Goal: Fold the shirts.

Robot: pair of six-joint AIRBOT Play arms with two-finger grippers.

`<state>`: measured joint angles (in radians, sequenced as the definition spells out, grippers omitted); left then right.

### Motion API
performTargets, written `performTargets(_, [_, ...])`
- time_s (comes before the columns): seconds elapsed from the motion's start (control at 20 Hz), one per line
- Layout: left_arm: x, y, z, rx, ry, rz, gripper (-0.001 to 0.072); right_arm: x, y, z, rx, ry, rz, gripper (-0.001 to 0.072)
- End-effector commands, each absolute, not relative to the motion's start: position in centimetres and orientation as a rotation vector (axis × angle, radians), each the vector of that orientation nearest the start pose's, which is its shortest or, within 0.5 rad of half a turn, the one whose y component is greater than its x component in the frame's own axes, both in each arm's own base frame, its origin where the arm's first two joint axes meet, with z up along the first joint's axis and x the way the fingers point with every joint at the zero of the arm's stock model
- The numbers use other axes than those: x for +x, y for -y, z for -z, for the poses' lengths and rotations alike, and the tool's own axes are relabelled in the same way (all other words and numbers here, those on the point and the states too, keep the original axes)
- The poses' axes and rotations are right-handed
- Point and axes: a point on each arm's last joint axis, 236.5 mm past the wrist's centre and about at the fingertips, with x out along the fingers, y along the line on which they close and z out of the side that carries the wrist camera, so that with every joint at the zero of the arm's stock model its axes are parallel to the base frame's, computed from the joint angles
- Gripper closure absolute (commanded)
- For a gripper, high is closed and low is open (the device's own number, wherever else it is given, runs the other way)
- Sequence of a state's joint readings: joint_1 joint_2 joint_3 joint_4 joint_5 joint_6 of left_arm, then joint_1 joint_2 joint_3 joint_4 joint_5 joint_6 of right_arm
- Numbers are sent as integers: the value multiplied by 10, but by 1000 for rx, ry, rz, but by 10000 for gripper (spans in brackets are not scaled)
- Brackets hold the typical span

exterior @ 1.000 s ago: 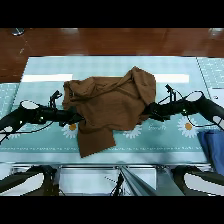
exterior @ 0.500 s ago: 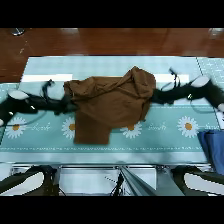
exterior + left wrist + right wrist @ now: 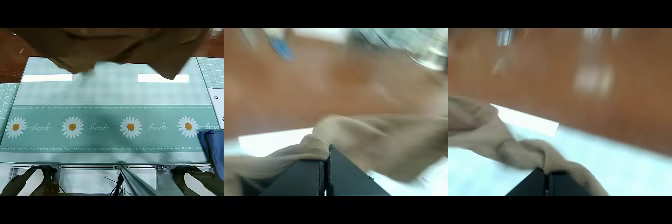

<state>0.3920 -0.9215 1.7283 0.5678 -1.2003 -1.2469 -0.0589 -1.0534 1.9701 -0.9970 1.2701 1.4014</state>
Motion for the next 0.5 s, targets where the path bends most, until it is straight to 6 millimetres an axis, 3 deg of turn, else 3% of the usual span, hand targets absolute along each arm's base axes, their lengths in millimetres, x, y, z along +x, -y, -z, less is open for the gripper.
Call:
performTargets(0.0, [238,35,-526,-24,68,159,689,228,-84,-518,9,-37,-365,684])
performTargets(0.1, [196,29,-537,10,127,36,689,183,-73,-530,-7,24,-301,684])
performTargets(0.2, [159,31,-544,56,173,-21,689,154,-59,-523,-4,11,-232,684])
performTargets(0.35, [126,28,-545,91,205,-64,689,139,-44,-482,24,-159,-163,683])
performTargets(0.45, [128,25,-533,69,159,-48,689,145,-42,-444,52,-312,-153,683])
